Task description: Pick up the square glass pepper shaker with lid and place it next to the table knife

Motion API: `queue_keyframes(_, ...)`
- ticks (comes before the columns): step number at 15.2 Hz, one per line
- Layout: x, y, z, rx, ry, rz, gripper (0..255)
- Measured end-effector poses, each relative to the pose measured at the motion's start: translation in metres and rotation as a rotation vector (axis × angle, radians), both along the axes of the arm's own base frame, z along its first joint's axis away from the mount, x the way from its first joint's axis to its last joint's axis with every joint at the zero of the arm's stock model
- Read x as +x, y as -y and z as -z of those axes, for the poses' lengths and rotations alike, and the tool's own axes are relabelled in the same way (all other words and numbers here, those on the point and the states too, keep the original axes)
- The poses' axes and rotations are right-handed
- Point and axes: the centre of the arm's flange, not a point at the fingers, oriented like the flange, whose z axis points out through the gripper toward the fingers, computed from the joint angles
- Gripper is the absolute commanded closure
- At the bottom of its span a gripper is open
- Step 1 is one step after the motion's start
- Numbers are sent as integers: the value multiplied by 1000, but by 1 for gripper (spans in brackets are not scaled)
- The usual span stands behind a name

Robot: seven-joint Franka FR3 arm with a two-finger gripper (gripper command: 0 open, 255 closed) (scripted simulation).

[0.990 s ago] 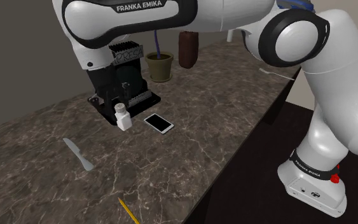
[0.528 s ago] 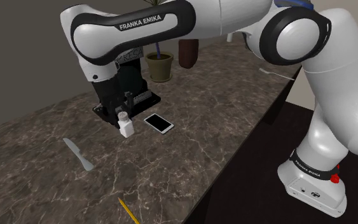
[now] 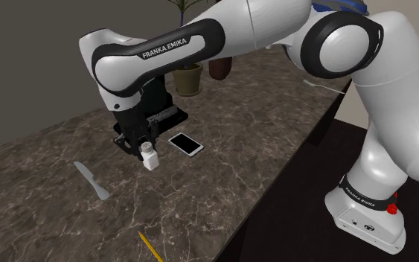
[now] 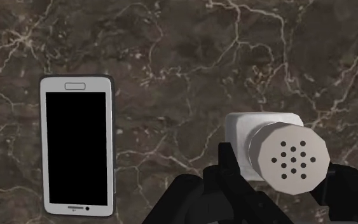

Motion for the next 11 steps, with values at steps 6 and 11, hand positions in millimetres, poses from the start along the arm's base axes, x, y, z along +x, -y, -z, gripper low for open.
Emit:
queue_keyframes(6,-1,1,17,0,0,0,255)
queue_keyframes(11,-1,1,17,0,0,0,0)
